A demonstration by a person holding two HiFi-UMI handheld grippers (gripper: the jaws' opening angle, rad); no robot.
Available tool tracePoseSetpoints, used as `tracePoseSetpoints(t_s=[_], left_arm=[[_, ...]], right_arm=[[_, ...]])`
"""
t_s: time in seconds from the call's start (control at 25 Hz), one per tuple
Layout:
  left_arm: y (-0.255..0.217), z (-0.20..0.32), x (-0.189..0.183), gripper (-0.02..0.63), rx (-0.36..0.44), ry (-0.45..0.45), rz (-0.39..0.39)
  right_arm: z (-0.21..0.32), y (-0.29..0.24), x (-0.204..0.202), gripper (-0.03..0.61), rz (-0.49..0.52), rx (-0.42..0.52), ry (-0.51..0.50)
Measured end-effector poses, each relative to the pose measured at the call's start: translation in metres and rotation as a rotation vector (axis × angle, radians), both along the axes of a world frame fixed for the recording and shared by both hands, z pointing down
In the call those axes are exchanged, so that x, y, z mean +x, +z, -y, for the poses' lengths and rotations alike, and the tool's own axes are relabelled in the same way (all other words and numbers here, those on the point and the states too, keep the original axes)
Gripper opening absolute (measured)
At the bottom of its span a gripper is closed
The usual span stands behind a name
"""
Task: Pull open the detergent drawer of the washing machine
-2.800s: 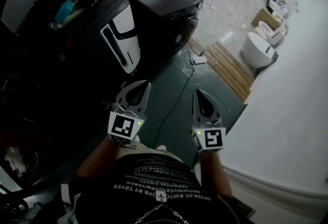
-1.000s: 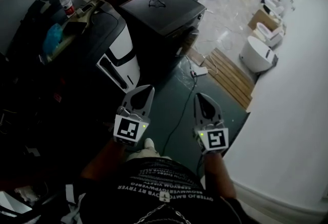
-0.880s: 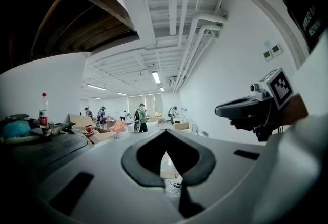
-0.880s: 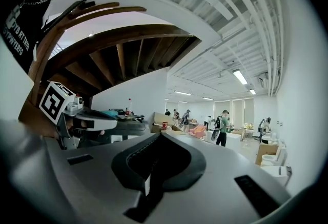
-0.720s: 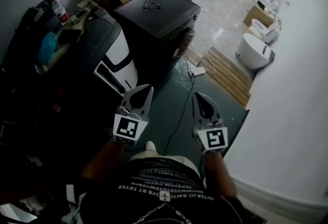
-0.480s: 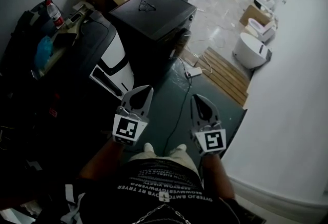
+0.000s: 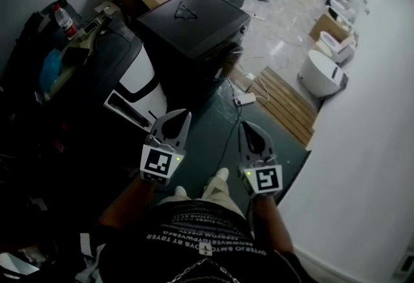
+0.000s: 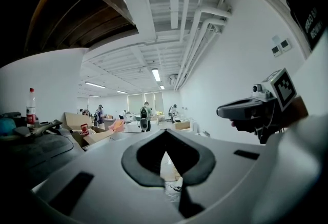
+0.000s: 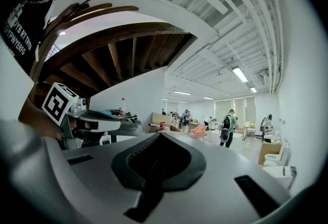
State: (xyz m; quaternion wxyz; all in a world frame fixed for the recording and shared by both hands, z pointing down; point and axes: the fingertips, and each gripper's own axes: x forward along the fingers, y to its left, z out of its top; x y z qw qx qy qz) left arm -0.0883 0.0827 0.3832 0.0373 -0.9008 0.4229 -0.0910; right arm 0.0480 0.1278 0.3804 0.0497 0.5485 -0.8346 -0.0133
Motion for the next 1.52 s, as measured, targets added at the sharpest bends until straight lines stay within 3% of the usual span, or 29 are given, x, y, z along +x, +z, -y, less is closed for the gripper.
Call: tracePoseSetpoints(t_s=[0.48,1.0,1.2,1.36,1.52], left_arm=[[0.004,0.074,0.052,0.003,-0.025,-0.112,0.012],[0.005,0.115,0.095,0.003,-0.022,-0.207,0.04],[0.014,0.118,0.108,0.003,-0.066,-0.258,-0.006],[0.026,0.118,0.107,0.003,-0.085,-0.268,0.033],[0.028,0.123,0.096,0.003,-0.09,-0.302,0.023]], right_arm=[[0.095,-0.003,0.06,0.002,0.031,0.007,-0.099],[0.15,0.001,0.113,0.002,0.012,0.015,-0.19],[0.156,0.008,0.12,0.002,0.044,-0.015,-0.243],[0.163,0.016,0.119,0.002,0.06,-0.034,-0.263],[0.177,0.019,0.114,0.002,0.064,-0.04,-0.276]])
